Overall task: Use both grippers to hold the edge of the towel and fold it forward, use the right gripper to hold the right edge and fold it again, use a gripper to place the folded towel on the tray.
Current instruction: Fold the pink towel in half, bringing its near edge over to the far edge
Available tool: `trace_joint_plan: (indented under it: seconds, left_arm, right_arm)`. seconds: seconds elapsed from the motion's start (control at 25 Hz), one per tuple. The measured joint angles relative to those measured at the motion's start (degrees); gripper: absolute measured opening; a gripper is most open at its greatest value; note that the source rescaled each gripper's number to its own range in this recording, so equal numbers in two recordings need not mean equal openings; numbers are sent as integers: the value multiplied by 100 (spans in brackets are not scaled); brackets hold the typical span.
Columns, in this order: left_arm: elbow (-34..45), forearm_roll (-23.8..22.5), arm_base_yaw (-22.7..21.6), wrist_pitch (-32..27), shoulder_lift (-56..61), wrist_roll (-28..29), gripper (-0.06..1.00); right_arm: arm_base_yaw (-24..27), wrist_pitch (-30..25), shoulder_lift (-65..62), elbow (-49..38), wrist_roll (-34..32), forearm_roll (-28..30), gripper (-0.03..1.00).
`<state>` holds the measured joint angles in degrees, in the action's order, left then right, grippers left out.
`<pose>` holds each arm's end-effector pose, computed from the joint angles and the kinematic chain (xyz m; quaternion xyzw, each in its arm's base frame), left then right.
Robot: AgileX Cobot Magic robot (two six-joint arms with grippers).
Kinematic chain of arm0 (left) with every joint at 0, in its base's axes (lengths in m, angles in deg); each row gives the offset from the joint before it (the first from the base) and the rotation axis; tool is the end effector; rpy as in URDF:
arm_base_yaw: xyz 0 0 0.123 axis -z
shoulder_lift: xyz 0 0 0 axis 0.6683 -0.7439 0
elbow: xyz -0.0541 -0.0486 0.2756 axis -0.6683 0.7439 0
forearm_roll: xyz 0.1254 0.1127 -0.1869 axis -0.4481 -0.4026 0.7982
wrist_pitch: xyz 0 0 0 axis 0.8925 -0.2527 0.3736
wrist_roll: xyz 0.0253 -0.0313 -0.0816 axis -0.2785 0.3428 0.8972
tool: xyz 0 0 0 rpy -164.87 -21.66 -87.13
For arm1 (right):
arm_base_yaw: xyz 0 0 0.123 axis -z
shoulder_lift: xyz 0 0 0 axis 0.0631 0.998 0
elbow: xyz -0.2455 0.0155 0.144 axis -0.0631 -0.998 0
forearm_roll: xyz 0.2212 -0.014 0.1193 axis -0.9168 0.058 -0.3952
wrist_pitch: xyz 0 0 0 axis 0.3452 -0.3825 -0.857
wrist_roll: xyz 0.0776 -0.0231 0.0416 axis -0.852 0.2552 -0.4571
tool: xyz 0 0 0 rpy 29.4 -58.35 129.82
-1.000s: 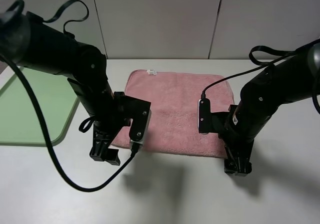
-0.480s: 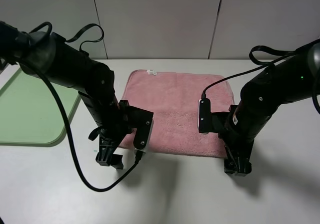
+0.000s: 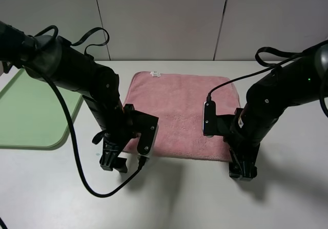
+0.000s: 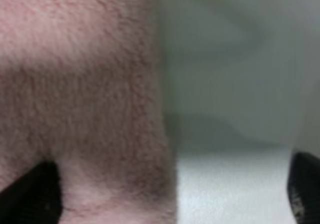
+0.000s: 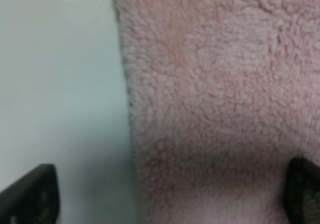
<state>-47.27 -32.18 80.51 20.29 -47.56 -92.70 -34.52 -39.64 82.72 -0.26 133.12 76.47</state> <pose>0.2636 -0.2155 0.0859 0.7701 0.6291 -0.0006 0.1055 0.2279 0.1300 0.0891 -0.6554 0.7541 -0.0347 0.0230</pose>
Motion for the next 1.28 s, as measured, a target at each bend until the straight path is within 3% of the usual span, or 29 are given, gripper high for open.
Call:
trace_joint_plan:
  seconds: [0.2,0.48,0.56,1.04,1.28]
  left_arm:
    - [0,10,0,89,-7,27,57]
    - [0,-30,0,267,-26,27,12]
    - [-11,-65,0,301,-39,22,4]
    - [-22,-73,0,227,-1,17,1]
    - [28,67,12,-393,233,17,0]
  right_arm:
    - [0,-16,18,-6,-5,-155,63]
    - [0,274,36,-6,-21,-103,11]
    - [6,312,36,-6,-21,-78,0]
    - [17,217,-45,-1,-21,-78,0]
    - [0,-212,-409,-25,-21,-149,0]
